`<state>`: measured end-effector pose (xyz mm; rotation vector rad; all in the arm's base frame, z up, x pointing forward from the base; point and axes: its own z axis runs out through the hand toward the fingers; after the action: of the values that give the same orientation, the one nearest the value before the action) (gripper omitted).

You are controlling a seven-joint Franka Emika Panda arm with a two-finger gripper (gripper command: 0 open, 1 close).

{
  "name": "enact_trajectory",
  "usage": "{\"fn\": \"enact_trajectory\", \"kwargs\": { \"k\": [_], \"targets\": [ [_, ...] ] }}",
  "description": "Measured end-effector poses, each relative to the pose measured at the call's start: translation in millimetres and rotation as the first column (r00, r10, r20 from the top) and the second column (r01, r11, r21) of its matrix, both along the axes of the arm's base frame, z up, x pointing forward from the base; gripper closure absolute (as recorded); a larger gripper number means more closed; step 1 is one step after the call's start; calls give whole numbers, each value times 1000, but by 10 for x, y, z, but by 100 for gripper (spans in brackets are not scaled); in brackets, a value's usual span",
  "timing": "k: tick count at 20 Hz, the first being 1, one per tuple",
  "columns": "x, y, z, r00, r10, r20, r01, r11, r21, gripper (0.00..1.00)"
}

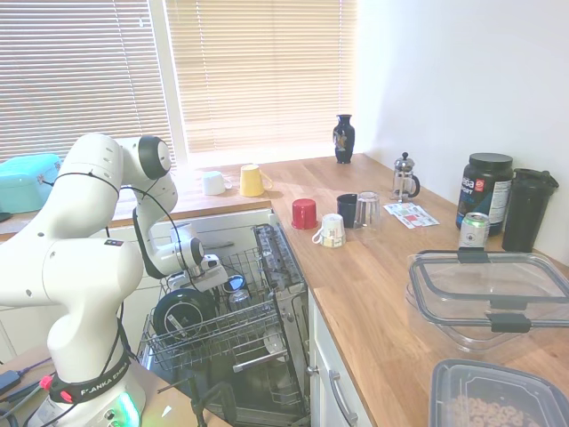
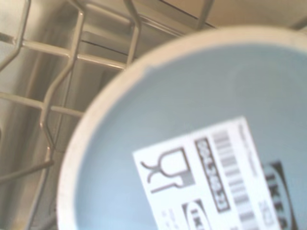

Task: Unload the gray mug from the dishwasher

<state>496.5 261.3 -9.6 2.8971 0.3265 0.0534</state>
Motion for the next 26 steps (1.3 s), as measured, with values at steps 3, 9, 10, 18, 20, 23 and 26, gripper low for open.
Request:
{"fn": "enact_trajectory", "kwargs": {
  "k": [3, 9, 10, 18, 20, 23, 26],
  "targets": [
    [-30, 10, -9, 1000, -2, -3, 2, 1000, -2, 100],
    [-148, 128, 8, 1000, 0, -3, 0, 1000, -4, 100],
    [-159, 128, 21, 1000, 0, -1, 0, 1000, -3, 100],
    [-268, 171, 370, 999, 3, 32, -3, 1000, 2, 100],
    [-293, 168, 468, 999, -2, 39, 1, 1000, 7, 100],
    [-331, 173, 611, 999, -9, 54, 8, 1000, 17, 100],
    [-378, 172, 759, 997, -20, 73, 18, 999, 26, 100]
  ]
}}
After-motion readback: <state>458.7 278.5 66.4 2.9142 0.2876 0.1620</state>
